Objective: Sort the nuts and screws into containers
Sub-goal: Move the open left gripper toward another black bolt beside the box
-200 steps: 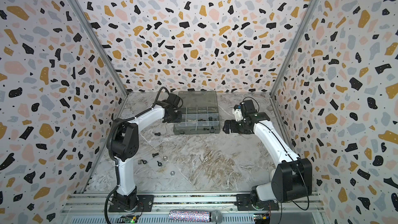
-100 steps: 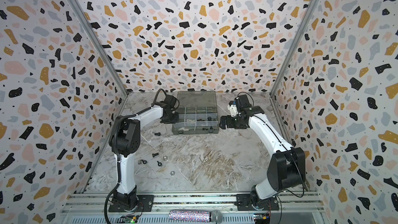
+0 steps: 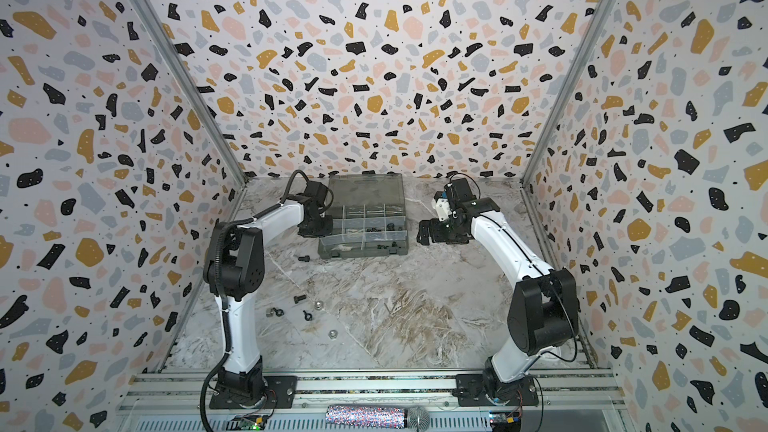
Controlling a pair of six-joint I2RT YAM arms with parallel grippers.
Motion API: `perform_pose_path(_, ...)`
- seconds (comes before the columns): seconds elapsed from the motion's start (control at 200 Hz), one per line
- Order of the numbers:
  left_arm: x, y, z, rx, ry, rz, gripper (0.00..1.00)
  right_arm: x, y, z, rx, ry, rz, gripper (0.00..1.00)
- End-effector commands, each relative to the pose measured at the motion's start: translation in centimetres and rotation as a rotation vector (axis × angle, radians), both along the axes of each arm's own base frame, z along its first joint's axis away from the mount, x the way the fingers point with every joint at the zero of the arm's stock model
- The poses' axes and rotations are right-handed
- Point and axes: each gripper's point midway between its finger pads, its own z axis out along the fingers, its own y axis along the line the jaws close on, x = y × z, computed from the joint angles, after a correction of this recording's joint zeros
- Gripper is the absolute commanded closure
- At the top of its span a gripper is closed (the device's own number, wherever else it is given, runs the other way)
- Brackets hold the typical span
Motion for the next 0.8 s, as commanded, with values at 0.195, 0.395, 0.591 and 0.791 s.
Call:
perform_pose_path(0.195, -1.7, 3.6, 0.4, 0.074, 0.065, 0.031, 0.78, 1.5, 1.7, 1.0, 0.022, -0.032, 0.047, 0.00)
perform_pose_path(0.395, -1.6, 3.4, 4.6, 0.048, -0.013, 0.041, 0.38, 1.8, 2.5, 1.1, 0.032, -0.030, 0.078, 0.00)
perform_pose_path(0.591, -3.4, 4.2, 8.1, 0.037, -0.095, 0.083, 0.37, 1.4, 2.8, 0.9, 0.040, -0.022, 0.095, 0.00)
perform_pose_path(0.791, -7.6, 5.6, 6.5, 0.049, -0.084, 0.155, 0.41, 0.2, 3.6, 1.4, 0.060, -0.026, 0.117, 0.00)
